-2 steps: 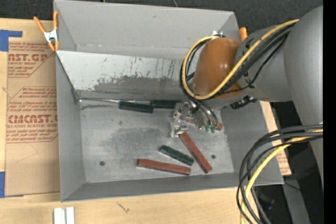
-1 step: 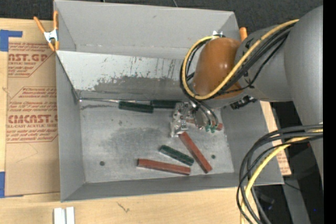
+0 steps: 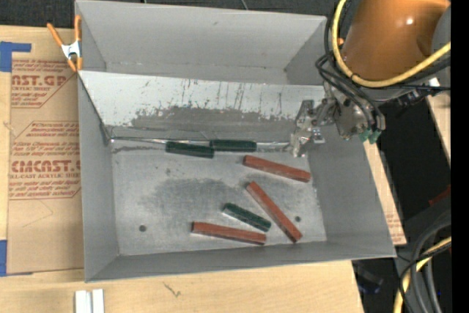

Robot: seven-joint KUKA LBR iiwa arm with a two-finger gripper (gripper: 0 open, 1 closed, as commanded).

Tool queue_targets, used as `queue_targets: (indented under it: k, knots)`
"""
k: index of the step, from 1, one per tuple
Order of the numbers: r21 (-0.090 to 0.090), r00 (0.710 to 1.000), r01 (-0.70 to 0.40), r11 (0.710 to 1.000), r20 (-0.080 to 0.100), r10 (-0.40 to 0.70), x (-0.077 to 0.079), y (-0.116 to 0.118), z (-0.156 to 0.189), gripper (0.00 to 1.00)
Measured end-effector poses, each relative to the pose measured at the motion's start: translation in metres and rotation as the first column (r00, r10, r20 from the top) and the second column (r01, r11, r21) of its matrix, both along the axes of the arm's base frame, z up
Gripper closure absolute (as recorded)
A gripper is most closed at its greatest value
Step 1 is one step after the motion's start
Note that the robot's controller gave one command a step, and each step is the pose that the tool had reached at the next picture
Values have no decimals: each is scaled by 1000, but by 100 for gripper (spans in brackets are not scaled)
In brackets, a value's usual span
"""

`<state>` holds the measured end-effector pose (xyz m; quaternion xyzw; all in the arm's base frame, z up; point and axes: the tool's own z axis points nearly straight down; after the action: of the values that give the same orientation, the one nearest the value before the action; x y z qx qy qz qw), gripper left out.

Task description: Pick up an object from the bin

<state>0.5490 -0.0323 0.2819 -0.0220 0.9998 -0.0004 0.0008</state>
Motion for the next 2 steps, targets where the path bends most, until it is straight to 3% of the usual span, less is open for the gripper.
queue_targets:
  k: [1,2]
  knots:
    - [0,1000,1,1000,3,-1,0,-1,3,100]
    - [2,998,-69,998,-9,69,-23,13,-126,0]
